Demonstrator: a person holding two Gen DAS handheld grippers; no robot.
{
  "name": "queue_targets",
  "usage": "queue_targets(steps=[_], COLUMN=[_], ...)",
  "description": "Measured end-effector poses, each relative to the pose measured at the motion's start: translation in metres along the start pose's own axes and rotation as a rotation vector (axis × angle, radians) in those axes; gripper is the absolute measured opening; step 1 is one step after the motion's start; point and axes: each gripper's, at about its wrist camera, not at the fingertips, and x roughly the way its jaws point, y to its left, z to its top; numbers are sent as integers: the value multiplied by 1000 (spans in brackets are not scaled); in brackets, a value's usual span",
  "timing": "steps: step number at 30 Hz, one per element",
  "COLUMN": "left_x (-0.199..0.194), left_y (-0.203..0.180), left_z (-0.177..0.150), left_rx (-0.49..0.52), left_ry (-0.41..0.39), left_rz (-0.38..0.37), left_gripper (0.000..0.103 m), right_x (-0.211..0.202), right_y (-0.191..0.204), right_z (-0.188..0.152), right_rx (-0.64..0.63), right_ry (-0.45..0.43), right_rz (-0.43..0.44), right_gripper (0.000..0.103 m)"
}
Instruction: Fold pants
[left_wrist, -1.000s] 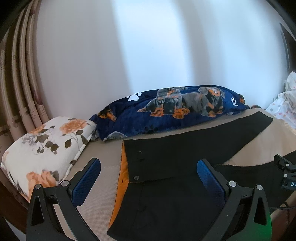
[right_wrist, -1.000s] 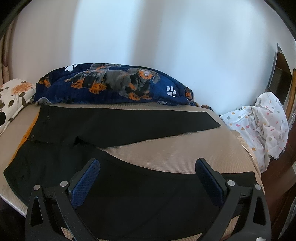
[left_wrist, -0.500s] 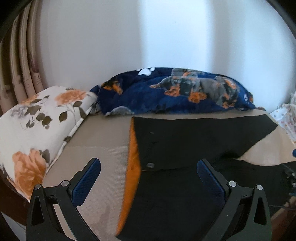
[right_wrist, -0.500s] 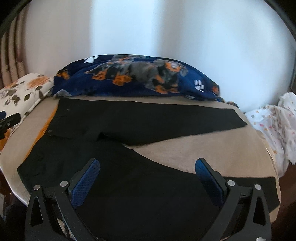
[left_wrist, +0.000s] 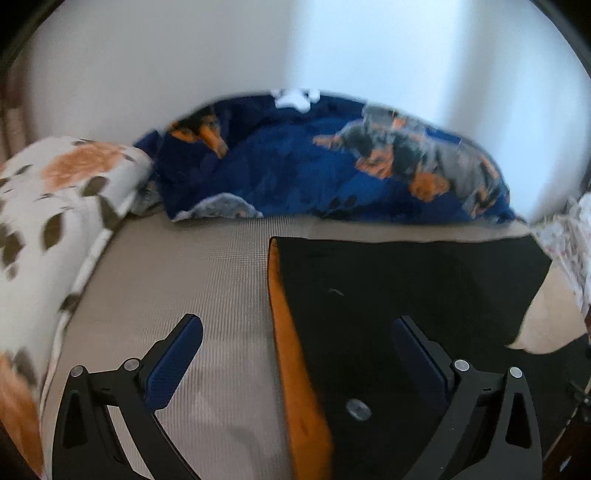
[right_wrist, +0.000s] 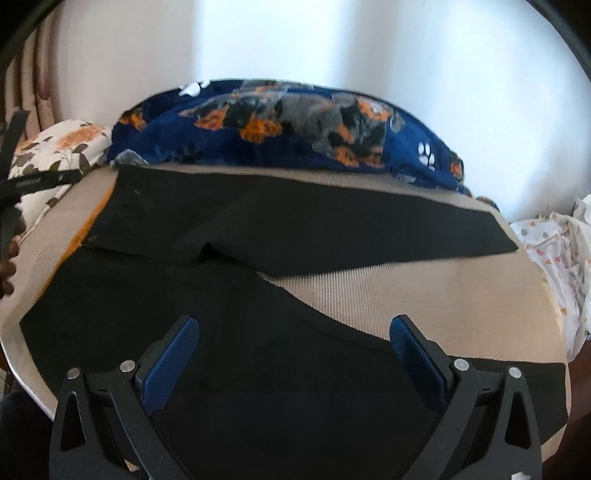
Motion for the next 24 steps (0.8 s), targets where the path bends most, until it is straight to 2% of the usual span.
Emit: queue_targets(steps=[1, 4, 6, 9, 13, 17, 18, 19, 21, 24], left_x=[14, 56, 75, 89, 114, 125, 129, 130, 128, 121], left_y=[7, 34, 50, 68, 77, 72, 71, 67, 53, 40], left_z=[5, 25, 35, 45, 55, 59, 59, 58, 57, 52], left_rx=[-5, -60, -129, -200, -240, -220, -221, -212, -124, -106], left_ry=[27, 107, 139, 110, 158, 177, 189, 195, 192, 172], left_rz=[-28, -180, -203, -279, -342, -387, -406, -391, -274, -190], left_gripper=[101, 101, 101, 101, 101, 100, 94, 84, 11, 11], right_x=[3, 13, 20, 29, 38, 43, 45, 46, 48, 49], right_y=[-2, -5, -7, -10, -12, -14, -14, -15, -15, -13], right_z=[-1, -1, 0, 1, 0, 1, 1, 1, 2, 1], right_rx=[0, 2, 4, 13, 13, 15, 17, 20, 23, 24], right_ry=[7, 27, 40, 67, 90, 105, 108, 113, 121, 129], right_rz=[-2, -17, -23, -26, -35, -45, -48, -49, -48, -46], right_gripper=[103, 103, 103, 103, 103, 103, 103, 103, 103, 103])
